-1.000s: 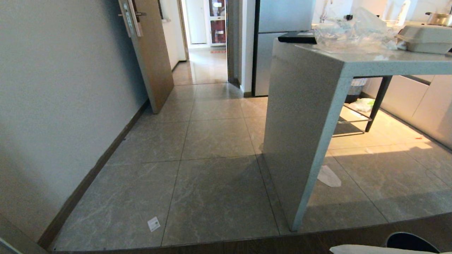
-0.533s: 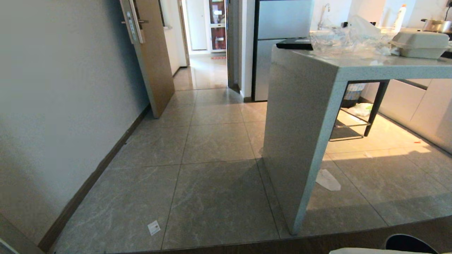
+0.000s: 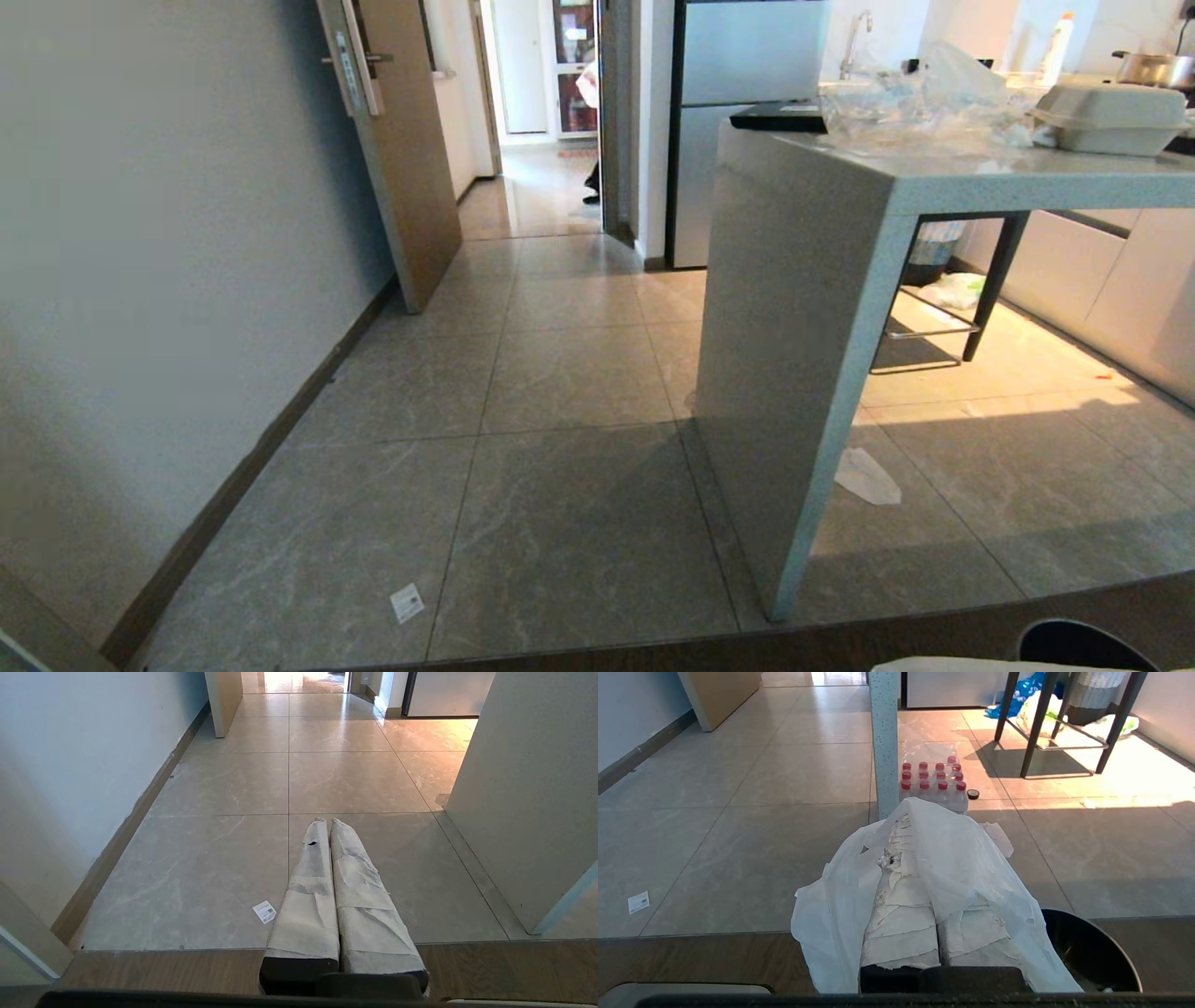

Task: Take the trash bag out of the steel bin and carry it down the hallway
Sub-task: Put the trash bag at the door

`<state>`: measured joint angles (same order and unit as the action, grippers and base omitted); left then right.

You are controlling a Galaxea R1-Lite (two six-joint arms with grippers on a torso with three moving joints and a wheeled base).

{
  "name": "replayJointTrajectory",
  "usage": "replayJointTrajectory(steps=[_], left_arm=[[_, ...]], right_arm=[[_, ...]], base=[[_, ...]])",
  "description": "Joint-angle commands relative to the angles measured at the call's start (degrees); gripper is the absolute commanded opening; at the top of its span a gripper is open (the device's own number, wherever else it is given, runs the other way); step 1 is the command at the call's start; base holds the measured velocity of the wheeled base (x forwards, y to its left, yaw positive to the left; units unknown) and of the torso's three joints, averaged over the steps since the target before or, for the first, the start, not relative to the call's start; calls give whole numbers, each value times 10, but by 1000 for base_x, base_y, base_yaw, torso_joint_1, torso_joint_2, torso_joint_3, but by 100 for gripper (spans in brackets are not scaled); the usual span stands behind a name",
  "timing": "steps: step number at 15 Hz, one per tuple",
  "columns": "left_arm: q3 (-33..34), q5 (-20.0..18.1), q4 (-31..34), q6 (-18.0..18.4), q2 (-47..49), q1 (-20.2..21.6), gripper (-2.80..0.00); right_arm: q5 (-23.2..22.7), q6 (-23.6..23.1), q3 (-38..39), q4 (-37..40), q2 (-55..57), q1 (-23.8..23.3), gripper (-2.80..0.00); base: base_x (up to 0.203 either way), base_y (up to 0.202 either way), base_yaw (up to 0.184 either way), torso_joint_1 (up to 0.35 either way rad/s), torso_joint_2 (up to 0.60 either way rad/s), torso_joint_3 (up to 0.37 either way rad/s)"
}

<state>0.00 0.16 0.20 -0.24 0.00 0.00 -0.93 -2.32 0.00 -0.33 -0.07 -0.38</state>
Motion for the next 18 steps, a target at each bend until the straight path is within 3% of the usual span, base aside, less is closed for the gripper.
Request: replayJointTrajectory(steps=[1, 5, 13, 18], left_arm=[[0, 0, 0, 0, 0, 0, -280], [0, 0, 0, 0, 0, 0, -280], [0, 0, 0, 0, 0, 0, -280], [0, 0, 0, 0, 0, 0, -280]], right_arm=[[0, -2, 0, 0, 0, 0, -280], [0, 10, 0, -1, 0, -1, -280], [0, 11, 0, -1, 0, -1, -280], [0, 10, 0, -1, 0, -1, -280]], base=[[0, 0, 0, 0, 0, 0], [0, 2, -15, -1, 0, 1], [1, 9, -172, 1, 2, 3], [-1, 1, -12, 0, 0, -1]])
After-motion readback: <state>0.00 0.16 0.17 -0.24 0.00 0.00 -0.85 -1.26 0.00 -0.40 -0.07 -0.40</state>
